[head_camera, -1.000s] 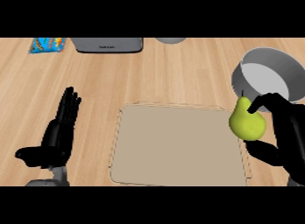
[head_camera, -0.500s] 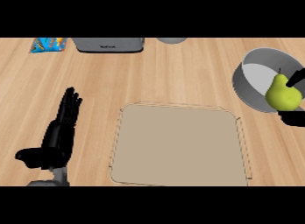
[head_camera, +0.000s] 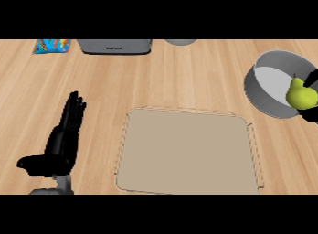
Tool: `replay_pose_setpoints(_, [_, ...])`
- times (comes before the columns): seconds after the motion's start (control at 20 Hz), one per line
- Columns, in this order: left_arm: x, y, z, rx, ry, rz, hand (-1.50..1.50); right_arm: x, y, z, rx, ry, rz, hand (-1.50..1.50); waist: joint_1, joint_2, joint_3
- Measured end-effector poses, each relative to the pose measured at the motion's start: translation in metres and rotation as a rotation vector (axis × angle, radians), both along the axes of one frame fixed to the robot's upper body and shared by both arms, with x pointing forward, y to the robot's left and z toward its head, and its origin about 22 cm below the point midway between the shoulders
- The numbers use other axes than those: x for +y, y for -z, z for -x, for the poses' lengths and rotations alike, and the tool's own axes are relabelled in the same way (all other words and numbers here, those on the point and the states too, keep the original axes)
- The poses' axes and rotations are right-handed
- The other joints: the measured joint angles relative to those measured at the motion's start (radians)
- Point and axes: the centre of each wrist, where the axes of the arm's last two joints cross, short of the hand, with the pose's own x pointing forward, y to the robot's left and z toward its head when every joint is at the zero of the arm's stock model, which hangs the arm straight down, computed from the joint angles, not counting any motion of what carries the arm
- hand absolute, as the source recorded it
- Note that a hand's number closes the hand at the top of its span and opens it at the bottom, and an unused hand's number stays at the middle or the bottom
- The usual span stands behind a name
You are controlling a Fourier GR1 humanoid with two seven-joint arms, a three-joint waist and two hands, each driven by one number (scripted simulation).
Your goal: Pick the pear from the tray and place it in the pot
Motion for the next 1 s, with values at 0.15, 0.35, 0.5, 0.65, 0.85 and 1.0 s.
replay_pose_setpoints(0.15, [-0.004, 0.0, -0.003, 0.003, 0.005, 0.002, 0.0, -0.013, 0.018, -0.008, 0.062, 0.027, -0.003, 1.5, 0.001, -0.001, -0.002])
replay_pose_setpoints(0.35, [-0.008, 0.001, -0.001, 0.001, 0.01, 0.002, 0.0, -0.036, 0.026, -0.011, 0.167, 0.117, -0.02, -1.5, 0.008, -0.005, -0.01])
replay_pose_setpoints(0.5, [-0.007, 0.003, -0.002, -0.004, 0.013, 0.0, 0.0, -0.049, 0.038, -0.009, 0.244, 0.144, -0.045, -1.5, 0.008, -0.006, -0.013])
replay_pose_setpoints(0.65, [-0.002, 0.002, -0.004, -0.003, 0.012, 0.004, 0.0, -0.056, 0.046, -0.008, 0.244, 0.091, -0.13, -1.5, 0.004, -0.007, -0.015])
replay_pose_setpoints(0.85, [0.0, 0.002, -0.003, -0.003, 0.006, 0.004, 0.0, -0.061, 0.047, -0.009, 0.111, 0.036, -0.327, -1.5, 0.0, -0.007, -0.011])
replay_pose_setpoints(1.0, [0.001, 0.005, 0.001, 0.003, 0.003, 0.008, 0.0, -0.063, 0.046, -0.01, -0.019, 0.01, -0.519, -1.5, -0.004, -0.006, -0.006])
